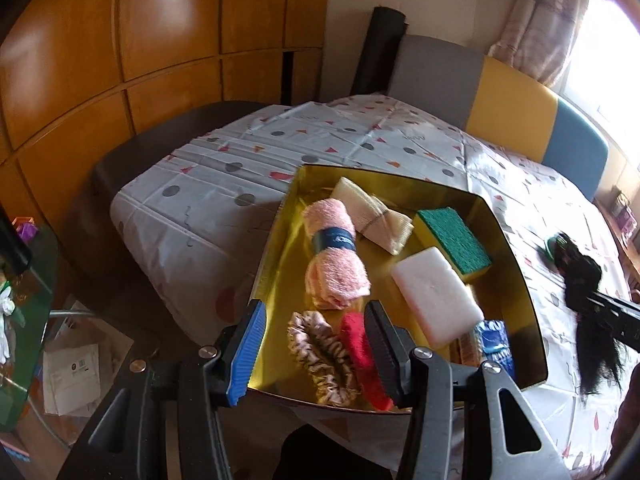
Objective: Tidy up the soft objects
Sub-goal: 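Carry the black hair piece into the tray with the right tool, then open the right tool and withdraw it from the tray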
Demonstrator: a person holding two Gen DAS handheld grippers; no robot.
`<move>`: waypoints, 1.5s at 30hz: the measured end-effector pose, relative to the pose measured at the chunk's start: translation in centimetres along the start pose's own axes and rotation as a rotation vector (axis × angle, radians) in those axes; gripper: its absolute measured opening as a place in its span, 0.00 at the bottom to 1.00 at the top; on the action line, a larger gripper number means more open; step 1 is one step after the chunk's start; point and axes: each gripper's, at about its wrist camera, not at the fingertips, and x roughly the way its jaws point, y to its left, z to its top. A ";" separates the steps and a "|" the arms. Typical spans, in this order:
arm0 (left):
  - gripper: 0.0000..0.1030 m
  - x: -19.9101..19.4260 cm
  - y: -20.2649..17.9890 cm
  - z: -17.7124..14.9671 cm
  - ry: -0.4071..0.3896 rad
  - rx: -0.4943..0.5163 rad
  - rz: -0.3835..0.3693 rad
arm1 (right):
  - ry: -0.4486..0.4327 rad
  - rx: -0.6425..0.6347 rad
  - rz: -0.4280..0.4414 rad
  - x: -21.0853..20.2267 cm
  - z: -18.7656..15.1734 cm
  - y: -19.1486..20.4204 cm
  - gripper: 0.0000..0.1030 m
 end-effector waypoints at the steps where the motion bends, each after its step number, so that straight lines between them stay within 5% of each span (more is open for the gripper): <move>1: 0.50 -0.1 0.3 0.1 -0.003 -0.007 0.005 | 0.008 -0.002 0.040 0.8 0.8 1.6 0.32; 9: 0.50 -0.2 2.5 0.0 -0.004 -0.035 0.042 | 0.104 0.056 0.170 8.5 3.7 9.5 0.32; 16: 0.50 0.2 3.4 -0.3 0.013 -0.046 0.047 | 0.199 0.047 0.080 14.4 3.1 10.8 0.36; 45: 0.50 -1.2 0.3 -0.4 -0.006 0.042 0.026 | -0.012 0.004 0.045 5.5 2.1 7.1 0.52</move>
